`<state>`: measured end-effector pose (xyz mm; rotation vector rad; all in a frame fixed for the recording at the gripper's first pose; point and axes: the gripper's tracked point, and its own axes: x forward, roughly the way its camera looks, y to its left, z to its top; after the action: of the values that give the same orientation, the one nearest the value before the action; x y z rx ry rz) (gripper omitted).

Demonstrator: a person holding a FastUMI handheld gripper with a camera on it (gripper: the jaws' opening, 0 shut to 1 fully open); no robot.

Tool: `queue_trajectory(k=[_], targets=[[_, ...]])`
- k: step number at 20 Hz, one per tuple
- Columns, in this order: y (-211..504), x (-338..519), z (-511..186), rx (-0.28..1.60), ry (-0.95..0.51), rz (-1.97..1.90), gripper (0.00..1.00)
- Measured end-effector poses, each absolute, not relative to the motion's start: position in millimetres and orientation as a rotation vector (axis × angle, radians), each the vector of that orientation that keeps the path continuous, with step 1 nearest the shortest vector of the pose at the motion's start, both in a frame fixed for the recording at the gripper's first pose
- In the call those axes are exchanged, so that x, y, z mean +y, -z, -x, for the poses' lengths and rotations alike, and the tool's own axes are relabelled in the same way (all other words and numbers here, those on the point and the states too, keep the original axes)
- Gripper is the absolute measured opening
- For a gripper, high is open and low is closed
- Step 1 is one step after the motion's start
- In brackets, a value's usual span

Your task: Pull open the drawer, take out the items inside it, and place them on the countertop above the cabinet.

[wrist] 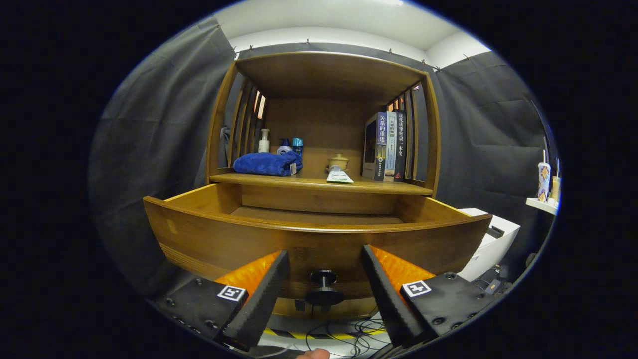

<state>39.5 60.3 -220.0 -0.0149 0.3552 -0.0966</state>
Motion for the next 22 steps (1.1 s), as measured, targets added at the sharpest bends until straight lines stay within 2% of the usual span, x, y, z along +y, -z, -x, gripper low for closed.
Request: queue_trajectory(k=[11,22], targets=[[240.3,50.9,-154.8,0.338,0.094,-0.005,0.98],[254.4,46.7,-198.5,0.314,0.094,0.033,0.98]])
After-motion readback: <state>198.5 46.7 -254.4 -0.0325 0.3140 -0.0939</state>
